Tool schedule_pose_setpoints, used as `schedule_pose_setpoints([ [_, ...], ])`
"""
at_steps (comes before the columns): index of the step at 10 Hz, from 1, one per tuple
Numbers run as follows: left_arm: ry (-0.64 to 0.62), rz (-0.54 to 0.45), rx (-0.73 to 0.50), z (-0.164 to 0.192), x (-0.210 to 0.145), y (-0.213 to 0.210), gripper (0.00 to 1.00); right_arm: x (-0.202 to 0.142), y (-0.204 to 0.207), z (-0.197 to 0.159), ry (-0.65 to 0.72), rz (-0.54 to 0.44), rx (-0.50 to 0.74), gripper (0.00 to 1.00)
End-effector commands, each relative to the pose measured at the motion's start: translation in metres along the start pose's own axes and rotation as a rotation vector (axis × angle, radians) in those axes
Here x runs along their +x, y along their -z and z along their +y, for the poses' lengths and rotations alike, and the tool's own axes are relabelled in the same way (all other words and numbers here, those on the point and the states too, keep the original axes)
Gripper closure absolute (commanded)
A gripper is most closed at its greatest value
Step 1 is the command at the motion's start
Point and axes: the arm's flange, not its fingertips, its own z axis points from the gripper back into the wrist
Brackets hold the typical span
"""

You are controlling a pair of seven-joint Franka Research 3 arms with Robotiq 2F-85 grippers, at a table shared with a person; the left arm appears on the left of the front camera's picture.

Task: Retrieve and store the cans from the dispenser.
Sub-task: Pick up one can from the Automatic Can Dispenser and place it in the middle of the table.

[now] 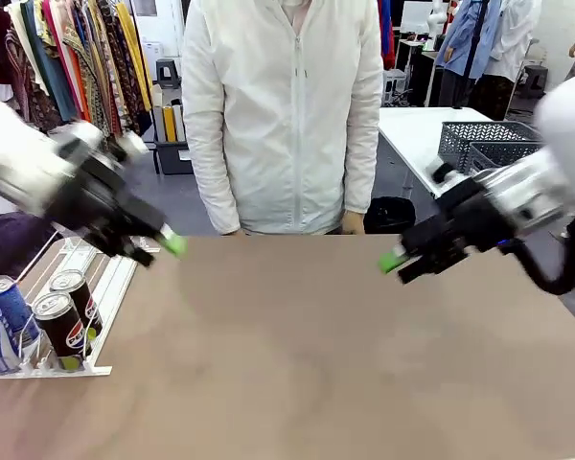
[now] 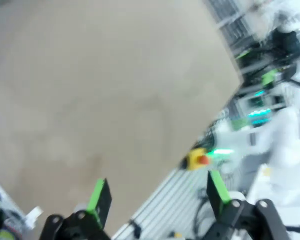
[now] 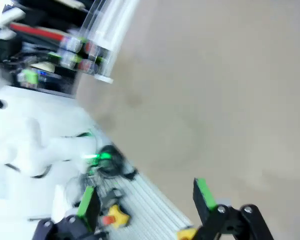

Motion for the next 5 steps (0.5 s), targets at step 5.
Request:
schedule_pose_setpoints([
  [5, -0.190, -0.496, -0.303, 0.126, -0.128, -0.198, 0.00, -0.098, -0.211, -0.048, 0.137, -0.567, 0.295, 0.00],
])
